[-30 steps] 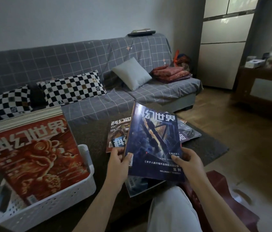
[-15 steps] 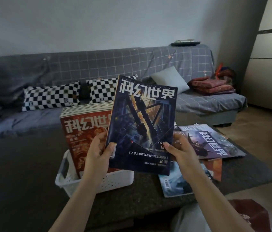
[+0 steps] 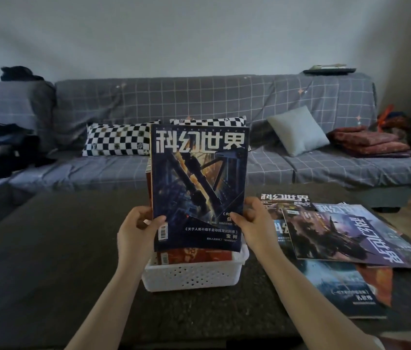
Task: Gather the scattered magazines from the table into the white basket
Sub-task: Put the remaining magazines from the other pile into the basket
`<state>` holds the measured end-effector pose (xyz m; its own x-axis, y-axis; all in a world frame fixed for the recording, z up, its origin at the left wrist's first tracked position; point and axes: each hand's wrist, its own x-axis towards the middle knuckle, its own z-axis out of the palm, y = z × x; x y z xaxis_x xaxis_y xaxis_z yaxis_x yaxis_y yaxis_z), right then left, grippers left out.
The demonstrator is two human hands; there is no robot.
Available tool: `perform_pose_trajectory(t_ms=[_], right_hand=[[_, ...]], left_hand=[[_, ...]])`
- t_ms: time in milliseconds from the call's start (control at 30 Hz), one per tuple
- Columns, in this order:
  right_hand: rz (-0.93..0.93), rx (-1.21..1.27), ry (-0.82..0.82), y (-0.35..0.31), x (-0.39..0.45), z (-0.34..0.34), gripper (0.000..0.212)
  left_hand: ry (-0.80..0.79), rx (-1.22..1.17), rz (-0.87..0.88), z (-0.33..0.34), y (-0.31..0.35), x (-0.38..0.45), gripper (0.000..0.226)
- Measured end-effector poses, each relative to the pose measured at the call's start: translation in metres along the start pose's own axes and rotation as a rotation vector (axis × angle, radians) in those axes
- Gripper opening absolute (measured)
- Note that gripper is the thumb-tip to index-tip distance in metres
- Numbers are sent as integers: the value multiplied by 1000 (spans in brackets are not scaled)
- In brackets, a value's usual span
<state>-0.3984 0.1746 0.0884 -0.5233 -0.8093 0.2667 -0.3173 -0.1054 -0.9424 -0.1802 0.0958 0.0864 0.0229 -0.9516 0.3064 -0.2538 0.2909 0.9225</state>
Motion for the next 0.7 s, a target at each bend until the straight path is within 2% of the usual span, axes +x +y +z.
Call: perform_pose_trajectory(t_ms=[100, 233, 367, 533, 700], right_hand=[[-21, -130, 1, 14, 0, 9, 25], [11, -303, 4, 33, -3, 10, 20], [-18, -438, 10, 43, -4, 13, 19], [-58, -440, 57, 47, -1, 17, 14], [-44, -403, 113, 51, -1, 22, 19]], left_hand=[[2, 135, -38, -1, -14, 1, 18], [-24, 105, -116, 3, -30, -2, 11], [-18, 107, -119, 6, -36, -2, 7], [1, 99, -120, 8, -39, -1, 6], [27, 108, -101, 11, -40, -1, 5]])
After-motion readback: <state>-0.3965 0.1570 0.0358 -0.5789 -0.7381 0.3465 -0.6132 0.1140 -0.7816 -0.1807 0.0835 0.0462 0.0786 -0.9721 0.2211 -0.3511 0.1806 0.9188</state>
